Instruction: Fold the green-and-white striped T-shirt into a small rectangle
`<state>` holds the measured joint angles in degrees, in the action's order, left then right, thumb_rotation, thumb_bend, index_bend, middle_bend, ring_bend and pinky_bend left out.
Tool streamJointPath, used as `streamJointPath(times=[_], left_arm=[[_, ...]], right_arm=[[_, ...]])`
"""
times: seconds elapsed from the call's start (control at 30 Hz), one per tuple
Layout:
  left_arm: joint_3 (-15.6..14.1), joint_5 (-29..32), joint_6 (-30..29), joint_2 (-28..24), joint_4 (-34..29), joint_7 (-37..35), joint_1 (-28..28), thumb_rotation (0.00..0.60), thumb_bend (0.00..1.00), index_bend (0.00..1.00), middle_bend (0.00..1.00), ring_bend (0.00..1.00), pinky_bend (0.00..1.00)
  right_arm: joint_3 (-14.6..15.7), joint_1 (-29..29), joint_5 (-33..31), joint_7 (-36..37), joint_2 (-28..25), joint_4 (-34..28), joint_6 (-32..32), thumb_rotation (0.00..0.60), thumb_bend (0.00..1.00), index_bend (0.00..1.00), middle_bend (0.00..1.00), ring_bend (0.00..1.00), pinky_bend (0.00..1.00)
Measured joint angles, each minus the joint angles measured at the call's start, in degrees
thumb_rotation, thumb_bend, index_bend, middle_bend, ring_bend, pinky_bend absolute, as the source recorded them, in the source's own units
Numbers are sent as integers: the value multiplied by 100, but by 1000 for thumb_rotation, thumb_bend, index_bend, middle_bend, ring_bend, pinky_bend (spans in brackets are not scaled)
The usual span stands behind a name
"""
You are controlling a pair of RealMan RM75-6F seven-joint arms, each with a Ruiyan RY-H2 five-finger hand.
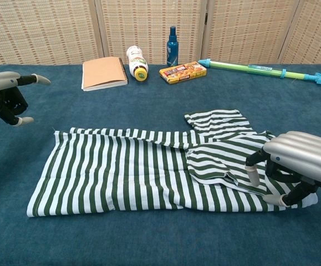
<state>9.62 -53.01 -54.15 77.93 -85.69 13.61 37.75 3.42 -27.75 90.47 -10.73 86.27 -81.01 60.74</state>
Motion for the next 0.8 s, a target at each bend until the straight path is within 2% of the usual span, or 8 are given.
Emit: streamJointPath(times=[0.6, 0.8], left_arm=[[14, 32, 16, 14, 10, 29, 4, 600, 406, 0, 870, 871, 1000], [8, 21, 23, 20, 20, 27, 2, 600, 406, 0, 871, 872, 1000]], right_arm=[[-169, -70, -221, -49, 189, 207, -131, 600, 229, 479, 970, 1000, 1000], [-205, -100, -268, -66, 272, 275, -165, 600, 296, 479, 970, 1000, 1000]])
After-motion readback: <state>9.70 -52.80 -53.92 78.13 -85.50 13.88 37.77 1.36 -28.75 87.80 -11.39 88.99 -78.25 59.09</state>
